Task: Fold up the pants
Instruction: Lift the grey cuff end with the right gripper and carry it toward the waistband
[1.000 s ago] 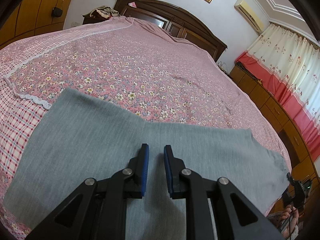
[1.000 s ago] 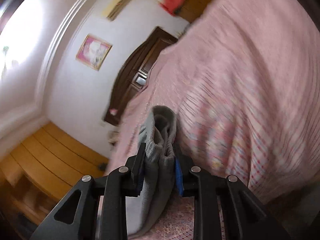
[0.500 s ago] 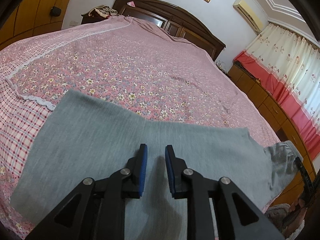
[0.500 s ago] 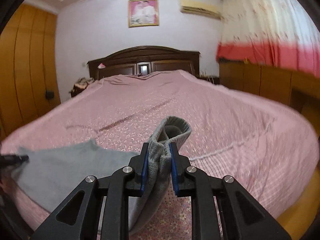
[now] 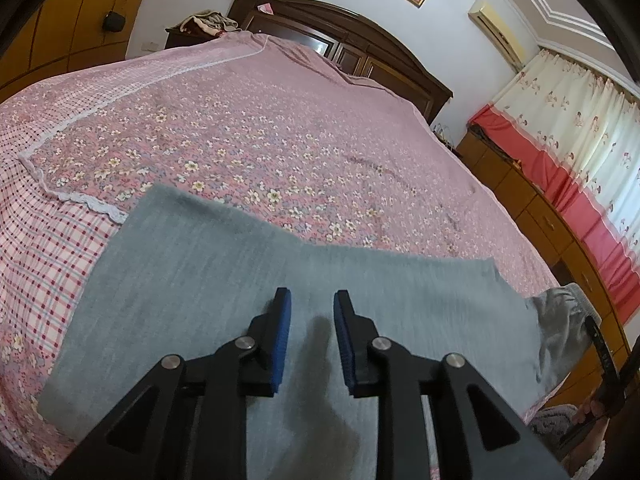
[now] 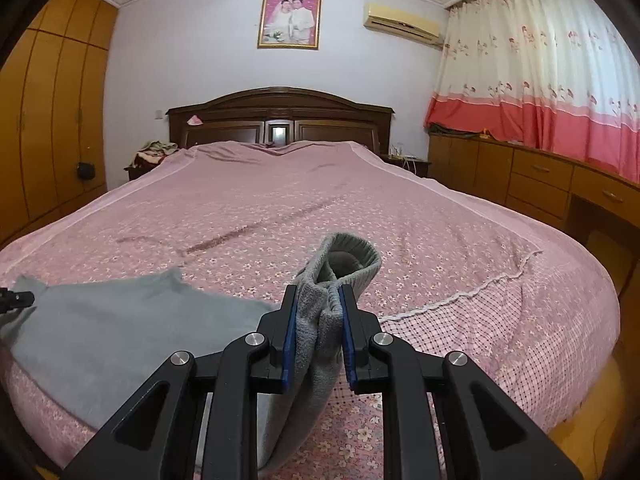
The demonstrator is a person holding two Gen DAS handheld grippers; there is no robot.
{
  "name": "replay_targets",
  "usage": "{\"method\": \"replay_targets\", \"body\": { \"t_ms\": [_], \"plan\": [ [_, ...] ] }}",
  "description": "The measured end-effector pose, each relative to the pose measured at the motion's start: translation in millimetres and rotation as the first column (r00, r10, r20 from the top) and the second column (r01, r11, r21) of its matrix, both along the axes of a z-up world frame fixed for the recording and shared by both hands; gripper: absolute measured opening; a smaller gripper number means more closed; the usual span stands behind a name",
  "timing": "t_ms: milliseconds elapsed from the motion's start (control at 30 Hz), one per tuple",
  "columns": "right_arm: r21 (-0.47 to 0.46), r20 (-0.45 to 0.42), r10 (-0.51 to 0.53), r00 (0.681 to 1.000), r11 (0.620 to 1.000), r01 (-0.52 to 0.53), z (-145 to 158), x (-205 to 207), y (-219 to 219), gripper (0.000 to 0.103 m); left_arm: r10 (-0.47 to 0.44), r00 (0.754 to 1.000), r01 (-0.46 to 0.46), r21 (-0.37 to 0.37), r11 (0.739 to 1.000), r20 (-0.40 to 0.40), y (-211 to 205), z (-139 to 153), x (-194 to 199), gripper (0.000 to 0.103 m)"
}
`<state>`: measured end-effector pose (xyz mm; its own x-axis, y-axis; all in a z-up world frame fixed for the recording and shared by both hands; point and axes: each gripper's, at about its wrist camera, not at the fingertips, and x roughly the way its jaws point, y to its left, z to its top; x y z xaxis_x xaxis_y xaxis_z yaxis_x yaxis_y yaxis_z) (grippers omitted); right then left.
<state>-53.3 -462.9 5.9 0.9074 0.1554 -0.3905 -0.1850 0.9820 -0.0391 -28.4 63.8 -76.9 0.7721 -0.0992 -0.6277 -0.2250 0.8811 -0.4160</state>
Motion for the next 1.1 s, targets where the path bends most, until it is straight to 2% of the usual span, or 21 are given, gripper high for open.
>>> {"method": "replay_targets", "body": {
  "t_ms": [67, 200, 367, 533, 667, 833, 900, 967, 1000, 1067, 1100],
  "plan": [
    [-0.005, 0.010, 0.020, 1.000, 1.000, -0.020, 3, -2, 4, 0.020, -0.004, 1.000, 0.004, 0.011, 1.000, -0.001, -1, 1, 0, 0.023],
    [-0.072, 0.062, 0.084, 0.995, 0.994, -0.079, 12, -12, 26, 0.020, -0.003, 1.000, 0.003, 0.013, 1.000, -0.002, 0, 1, 0, 0.024],
    [-0.203, 0.111, 0.179, 0.978, 0.967, -0.154, 21, -26, 72, 0.020, 0.026, 1.000, -0.026, -0.001, 1.000, 0.015, 10, 6, -8, 0.024],
    [-0.257, 0.141, 0.283, 0.949, 0.936, -0.241, 28, -39, 121, 0.020, 0.055, 0.998, -0.055, 0.000, 0.998, 0.035, 24, 11, -25, 0.026],
    [-0.270, 0.169, 0.387, 0.906, 0.903, -0.335, 35, -50, 174, 0.020, 0.092, 0.995, -0.091, -0.021, 0.996, 0.049, 44, 12, -46, 0.027],
    [-0.157, 0.160, 0.511, 0.845, 0.858, -0.489, 35, -55, 258, 0.020, 0.160, 0.985, -0.157, -0.044, 0.987, 0.069, 75, 14, -78, 0.027],
    [-0.139, 0.157, 0.550, 0.821, 0.835, -0.533, 28, -61, 292, 0.020, 0.200, 0.976, -0.196, -0.052, 0.979, 0.082, 91, 16, -95, 0.028],
    [-0.158, 0.157, 0.590, 0.792, 0.807, -0.570, 17, -72, 330, 0.020, 0.238, 0.967, -0.234, -0.060, 0.970, 0.088, 105, 16, -110, 0.028],
    [-0.180, 0.153, 0.623, 0.767, 0.781, -0.598, 8, -81, 353, 0.020, 0.258, 0.962, -0.253, -0.070, 0.965, 0.089, 112, 15, -117, 0.028],
    [-0.214, 0.132, 0.662, 0.738, 0.746, -0.631, -6, -91, 381, 0.020, 0.297, 0.951, -0.288, -0.111, 0.951, 0.087, 128, 10, -131, 0.028],
    [-0.233, 0.115, 0.692, 0.713, 0.716, -0.658, -16, -99, 398, 0.020, 0.313, 0.946, -0.300, -0.131, 0.945, 0.087, 133, 8, -137, 0.028]
  ]
}}
